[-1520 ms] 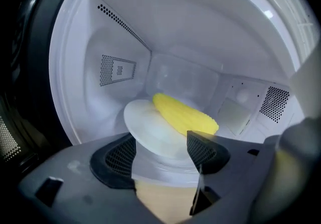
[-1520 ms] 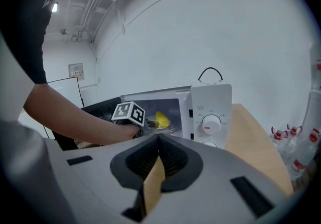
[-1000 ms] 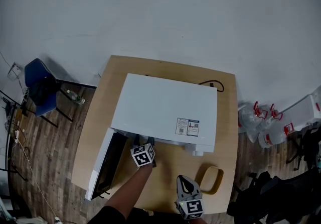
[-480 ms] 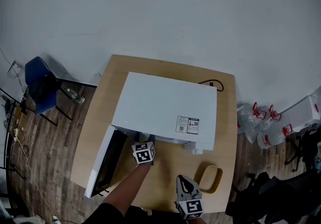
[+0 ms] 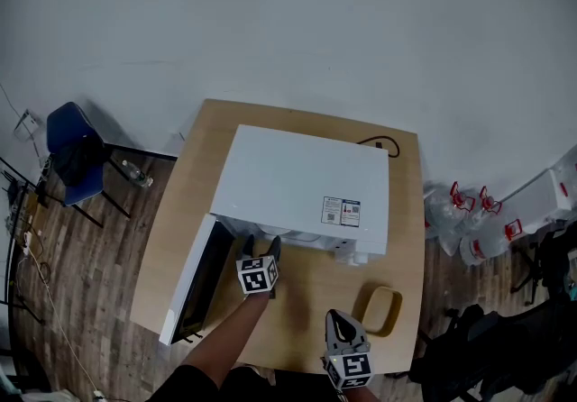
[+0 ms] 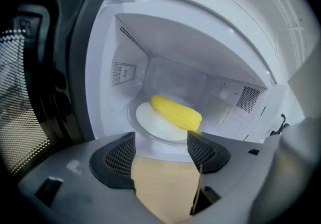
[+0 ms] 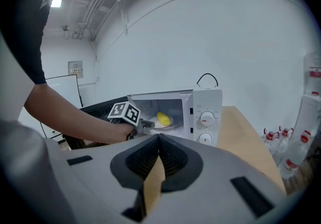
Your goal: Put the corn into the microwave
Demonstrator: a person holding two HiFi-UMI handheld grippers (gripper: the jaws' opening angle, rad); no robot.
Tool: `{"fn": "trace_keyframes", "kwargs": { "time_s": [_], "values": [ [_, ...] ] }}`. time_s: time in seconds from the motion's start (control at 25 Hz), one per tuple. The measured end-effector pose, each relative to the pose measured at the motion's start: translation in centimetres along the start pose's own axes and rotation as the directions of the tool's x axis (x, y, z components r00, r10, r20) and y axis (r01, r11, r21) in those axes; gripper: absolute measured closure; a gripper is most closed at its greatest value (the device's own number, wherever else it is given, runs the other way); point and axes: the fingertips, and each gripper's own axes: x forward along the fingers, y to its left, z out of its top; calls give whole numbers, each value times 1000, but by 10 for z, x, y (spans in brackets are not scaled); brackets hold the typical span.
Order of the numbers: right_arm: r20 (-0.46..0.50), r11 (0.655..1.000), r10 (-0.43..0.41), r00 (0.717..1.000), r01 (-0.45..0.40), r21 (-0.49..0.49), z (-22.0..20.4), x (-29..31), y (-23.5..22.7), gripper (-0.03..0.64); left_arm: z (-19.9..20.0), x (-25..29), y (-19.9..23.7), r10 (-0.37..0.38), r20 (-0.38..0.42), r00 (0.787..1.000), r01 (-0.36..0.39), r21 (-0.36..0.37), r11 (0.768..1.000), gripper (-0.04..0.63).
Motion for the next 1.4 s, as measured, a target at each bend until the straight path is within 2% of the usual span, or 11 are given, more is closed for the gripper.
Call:
{"fn": "trace_keyframes", "kwargs": {
  "time_s": [0.16, 0.48, 0.64, 0.8, 0.92, 0.96, 1.0, 1.04, 1.24, 1.4],
  "values": [
    [1, 1000, -19, 1000, 20, -4, 0, -17, 16, 558, -6, -47, -7, -51, 25, 998, 51, -23, 998, 299],
    [106, 997, -66, 992, 69, -28, 4, -74, 82, 558, -17, -190, -13, -157, 76, 985, 161, -50, 986, 298],
    [134, 995, -92, 987, 94, -10, -5, -108, 122, 558, -39, -266, -15, -223, 61, 973, 227, -68, 971, 299],
    [155, 994, -102, 983, 107, -23, -9, -145, 165, 558, -44, -349, -22, -290, 119, 950, 303, -104, 947, 300],
    [157, 994, -105, 982, 110, -26, -6, -174, 194, 558, -42, -411, -32, -334, 153, 930, 345, -49, 937, 315],
    [157, 994, -104, 982, 109, -22, -6, -183, 204, 557, -41, -432, -34, -340, 164, 926, 348, -24, 937, 372],
    [158, 994, -103, 982, 107, -21, -5, -192, 213, 558, -40, -452, -34, -341, 180, 923, 348, -6, 938, 461],
    [162, 994, -99, 982, 104, -22, -3, -201, 222, 557, -38, -472, -33, -339, 196, 920, 345, 8, 939, 510],
    [213, 995, -50, 976, 67, -75, 17, -233, 263, 558, -34, -543, -32, -350, 254, 902, 335, 101, 937, 573],
    [240, 993, -10, 971, 38, -113, 25, -242, 284, 558, -35, -566, -25, -329, 261, 907, 296, 158, 942, 577]
  ]
}}
